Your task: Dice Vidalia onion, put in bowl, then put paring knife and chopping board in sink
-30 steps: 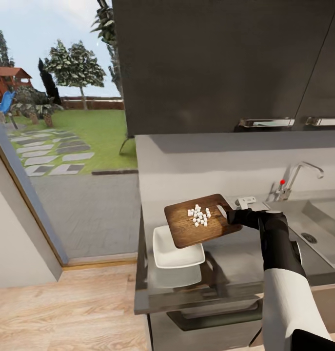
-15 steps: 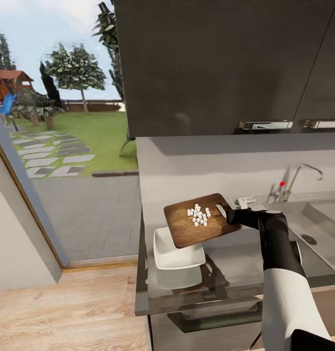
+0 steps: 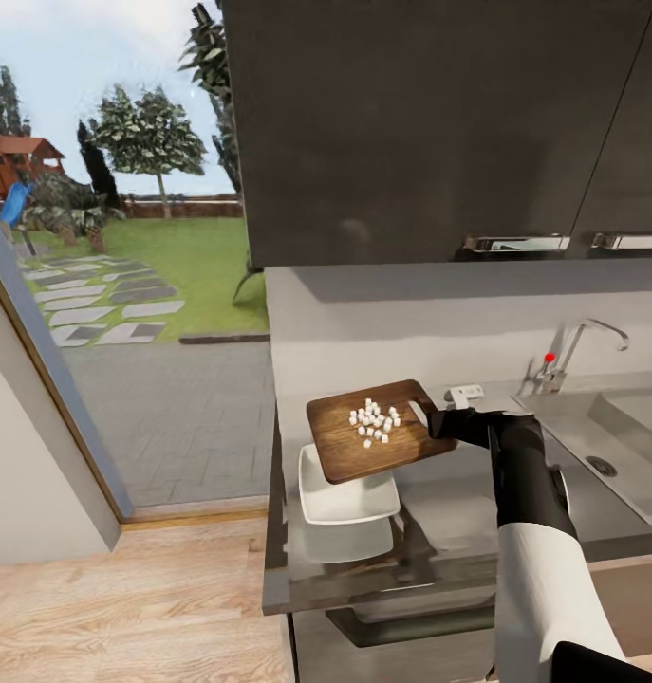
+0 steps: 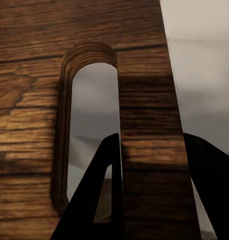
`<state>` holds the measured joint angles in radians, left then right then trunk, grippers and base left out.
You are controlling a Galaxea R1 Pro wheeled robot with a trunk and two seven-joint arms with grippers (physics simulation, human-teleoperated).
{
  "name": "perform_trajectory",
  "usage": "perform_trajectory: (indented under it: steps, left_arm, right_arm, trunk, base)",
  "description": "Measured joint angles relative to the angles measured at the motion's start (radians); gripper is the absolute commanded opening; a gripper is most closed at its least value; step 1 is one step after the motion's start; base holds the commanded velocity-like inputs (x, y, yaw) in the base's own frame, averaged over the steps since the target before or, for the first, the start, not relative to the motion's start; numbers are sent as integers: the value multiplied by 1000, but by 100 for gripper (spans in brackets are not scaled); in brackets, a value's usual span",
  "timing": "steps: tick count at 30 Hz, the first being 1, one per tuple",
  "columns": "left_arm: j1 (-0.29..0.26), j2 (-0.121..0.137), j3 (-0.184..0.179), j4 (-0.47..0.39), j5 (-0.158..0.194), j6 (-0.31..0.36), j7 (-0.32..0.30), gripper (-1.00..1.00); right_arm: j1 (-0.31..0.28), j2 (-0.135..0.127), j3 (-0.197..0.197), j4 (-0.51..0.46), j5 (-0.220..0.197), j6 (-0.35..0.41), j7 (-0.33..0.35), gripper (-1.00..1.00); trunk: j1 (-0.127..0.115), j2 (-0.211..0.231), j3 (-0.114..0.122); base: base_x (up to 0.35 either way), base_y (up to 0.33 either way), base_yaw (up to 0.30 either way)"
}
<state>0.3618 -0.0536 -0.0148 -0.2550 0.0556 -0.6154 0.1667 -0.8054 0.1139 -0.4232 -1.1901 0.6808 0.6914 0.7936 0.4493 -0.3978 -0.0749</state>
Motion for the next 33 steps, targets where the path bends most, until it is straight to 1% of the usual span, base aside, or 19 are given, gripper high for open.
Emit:
perform_trajectory:
  steps: [13,21,33]
  left_arm:
    - [0,0,0,0,0,0,0,100]
    - [0,0,0,-1,0,0,0,100]
    - [0,0,0,0,0,0,0,100]
  right_arm:
    - [0,2,0,0,0,2,0,-100]
    - [0,3,0,0,1,0,-2,-100]
    - [0,5,0,0,0,-3,-4,-100]
  trunk:
    - [0,0,0]
    - [0,0,0]
    - [0,0,0]
  base:
    - [1,0,0]
    - [134,56,0]
    - [14,23,0]
